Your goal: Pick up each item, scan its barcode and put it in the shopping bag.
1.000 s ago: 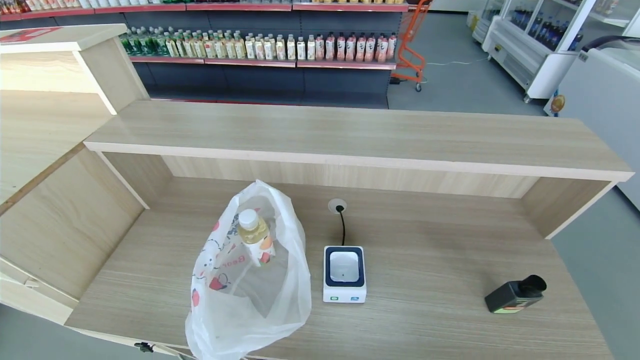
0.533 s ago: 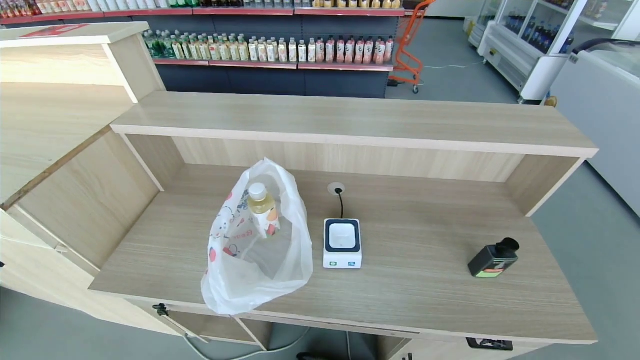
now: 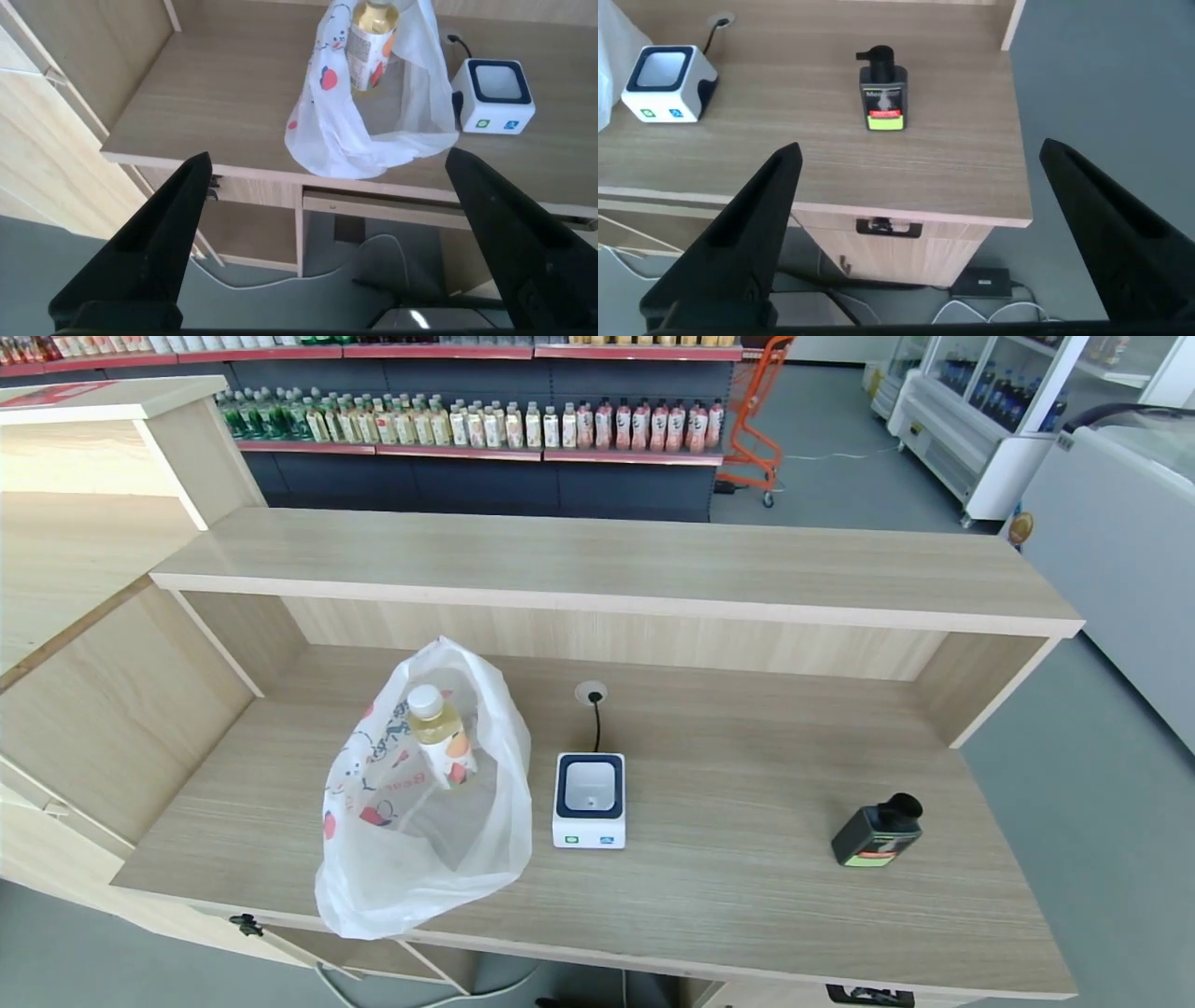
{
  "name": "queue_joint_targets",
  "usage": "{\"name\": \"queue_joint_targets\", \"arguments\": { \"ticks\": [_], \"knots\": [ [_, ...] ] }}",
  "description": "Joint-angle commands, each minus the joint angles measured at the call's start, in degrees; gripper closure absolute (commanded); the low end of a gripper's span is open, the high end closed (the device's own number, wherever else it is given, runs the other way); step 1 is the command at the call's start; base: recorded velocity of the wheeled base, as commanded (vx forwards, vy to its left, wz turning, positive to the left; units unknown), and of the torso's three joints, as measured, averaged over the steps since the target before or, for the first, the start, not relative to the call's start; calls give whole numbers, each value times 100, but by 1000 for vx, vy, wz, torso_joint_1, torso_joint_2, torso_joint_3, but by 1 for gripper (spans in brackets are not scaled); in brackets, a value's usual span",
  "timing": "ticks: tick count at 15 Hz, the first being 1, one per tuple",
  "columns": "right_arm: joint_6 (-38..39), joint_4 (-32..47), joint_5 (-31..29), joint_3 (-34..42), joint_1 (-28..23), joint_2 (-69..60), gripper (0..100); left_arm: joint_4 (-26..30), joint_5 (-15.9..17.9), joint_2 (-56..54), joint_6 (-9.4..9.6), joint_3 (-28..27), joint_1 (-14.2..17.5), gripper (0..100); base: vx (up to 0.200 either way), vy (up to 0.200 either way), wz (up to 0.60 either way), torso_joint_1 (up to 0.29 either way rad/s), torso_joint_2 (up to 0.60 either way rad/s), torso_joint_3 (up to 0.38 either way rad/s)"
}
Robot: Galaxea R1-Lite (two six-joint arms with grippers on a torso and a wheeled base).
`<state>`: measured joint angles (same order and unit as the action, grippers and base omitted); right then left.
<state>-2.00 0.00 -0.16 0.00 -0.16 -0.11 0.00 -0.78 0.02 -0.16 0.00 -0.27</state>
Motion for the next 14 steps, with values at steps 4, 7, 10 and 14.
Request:
{"name": "queue_joint_targets", "arguments": {
  "ticks": [4,7,10,14],
  "knots": [
    [33,246,666,-2443,394,2156,0,0,-1,-2,-11,0,0,0,0,-50,0,1,1,-1],
    [-187,1846,350,-4034,-916,4748,0,0,-1,-2,-11,0,0,0,0,0,0,0,0,0],
    [-2173,1951,244,-4087,-1276,6787,0,0,-1,-2,-11,0,0,0,0,0,0,0,0,0],
    [-3869,1898,156,-4333,-1373,8018,0,0,-1,-2,-11,0,0,0,0,0,0,0,0,0]
  ]
}}
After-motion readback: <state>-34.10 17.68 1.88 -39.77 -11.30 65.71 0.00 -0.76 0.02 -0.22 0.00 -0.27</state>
